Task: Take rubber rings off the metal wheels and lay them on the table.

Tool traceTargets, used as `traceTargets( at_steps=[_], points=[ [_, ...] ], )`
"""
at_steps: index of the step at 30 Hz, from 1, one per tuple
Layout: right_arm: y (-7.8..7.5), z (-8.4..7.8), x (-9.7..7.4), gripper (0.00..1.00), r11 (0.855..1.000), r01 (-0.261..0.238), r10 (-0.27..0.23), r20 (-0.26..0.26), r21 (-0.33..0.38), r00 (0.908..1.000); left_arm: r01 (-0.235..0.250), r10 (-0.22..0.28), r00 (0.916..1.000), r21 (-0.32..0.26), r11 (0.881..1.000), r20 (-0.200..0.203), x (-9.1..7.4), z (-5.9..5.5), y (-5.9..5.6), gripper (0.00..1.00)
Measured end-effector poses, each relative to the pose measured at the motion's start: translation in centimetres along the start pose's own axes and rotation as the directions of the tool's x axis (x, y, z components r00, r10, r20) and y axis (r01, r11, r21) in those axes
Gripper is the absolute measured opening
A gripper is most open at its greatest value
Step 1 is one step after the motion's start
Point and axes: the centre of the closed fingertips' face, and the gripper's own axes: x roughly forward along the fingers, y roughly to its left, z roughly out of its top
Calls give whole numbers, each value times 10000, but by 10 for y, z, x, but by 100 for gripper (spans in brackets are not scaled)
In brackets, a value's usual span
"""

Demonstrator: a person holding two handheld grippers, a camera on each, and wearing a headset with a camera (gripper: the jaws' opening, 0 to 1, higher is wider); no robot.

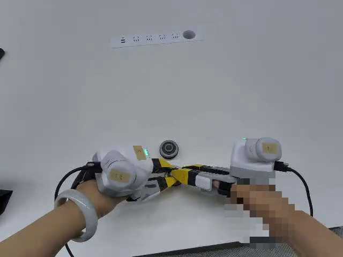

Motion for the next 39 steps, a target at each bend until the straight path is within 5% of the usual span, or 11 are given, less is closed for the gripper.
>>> traceTargets(
  at_steps=[18,39],
  points=[
    [1,-8,-7,24,9927,-340,351,-74,1159,9994,-12,12,10000,-51,10000,25,0,0,0,13],
    [0,-8,-8,21,9894,-382,388,-14,1400,9992,-12,12,10000,-41,10000,17,0,0,0,13]
  ],
)
